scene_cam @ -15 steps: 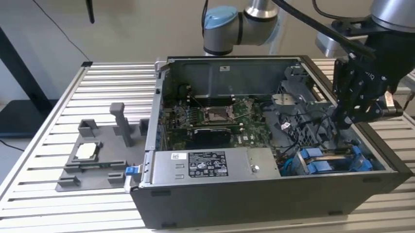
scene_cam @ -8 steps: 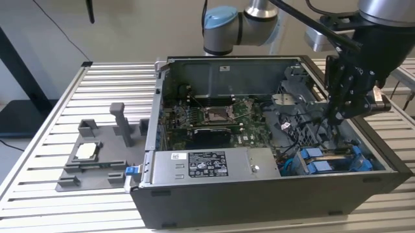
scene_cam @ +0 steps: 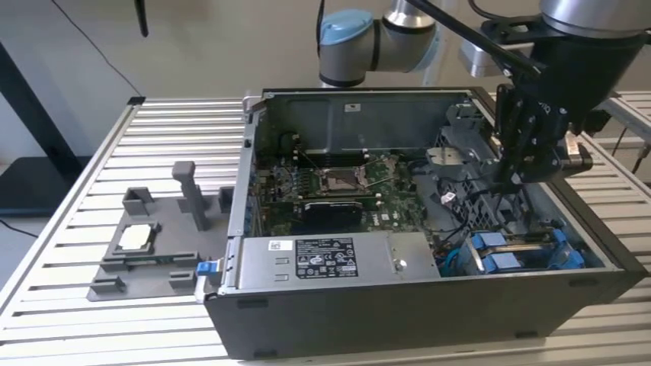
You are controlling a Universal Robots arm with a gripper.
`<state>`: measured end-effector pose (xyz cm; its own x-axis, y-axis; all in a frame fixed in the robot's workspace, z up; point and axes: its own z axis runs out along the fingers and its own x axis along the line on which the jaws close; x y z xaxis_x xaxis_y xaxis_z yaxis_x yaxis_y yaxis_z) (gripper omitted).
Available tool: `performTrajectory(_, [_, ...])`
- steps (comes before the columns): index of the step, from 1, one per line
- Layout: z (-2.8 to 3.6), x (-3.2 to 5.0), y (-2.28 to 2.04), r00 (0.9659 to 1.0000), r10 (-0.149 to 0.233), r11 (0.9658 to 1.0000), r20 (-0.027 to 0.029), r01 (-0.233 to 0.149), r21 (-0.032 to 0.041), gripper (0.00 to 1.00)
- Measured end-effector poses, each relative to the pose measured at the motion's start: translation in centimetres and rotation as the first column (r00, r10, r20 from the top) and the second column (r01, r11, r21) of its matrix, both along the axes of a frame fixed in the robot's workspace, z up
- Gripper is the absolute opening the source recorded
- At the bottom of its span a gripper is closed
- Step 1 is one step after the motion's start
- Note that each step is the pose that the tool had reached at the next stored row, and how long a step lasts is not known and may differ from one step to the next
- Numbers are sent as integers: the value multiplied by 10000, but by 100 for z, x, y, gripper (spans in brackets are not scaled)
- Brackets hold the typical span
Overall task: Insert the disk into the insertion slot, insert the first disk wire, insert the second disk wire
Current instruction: 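Insert the second disk wire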
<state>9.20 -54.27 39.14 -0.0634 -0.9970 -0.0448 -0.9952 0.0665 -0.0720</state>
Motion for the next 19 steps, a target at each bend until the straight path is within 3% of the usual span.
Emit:
performTrajectory(9, [-21,-28,1,9990,447,9990,33,-447,-3,27])
performTrajectory(14, [-37,-38,2,9956,938,9956,68,-938,-3,27])
performTrajectory(19, [-57,-46,3,9899,1410,9900,129,-1410,-10,27])
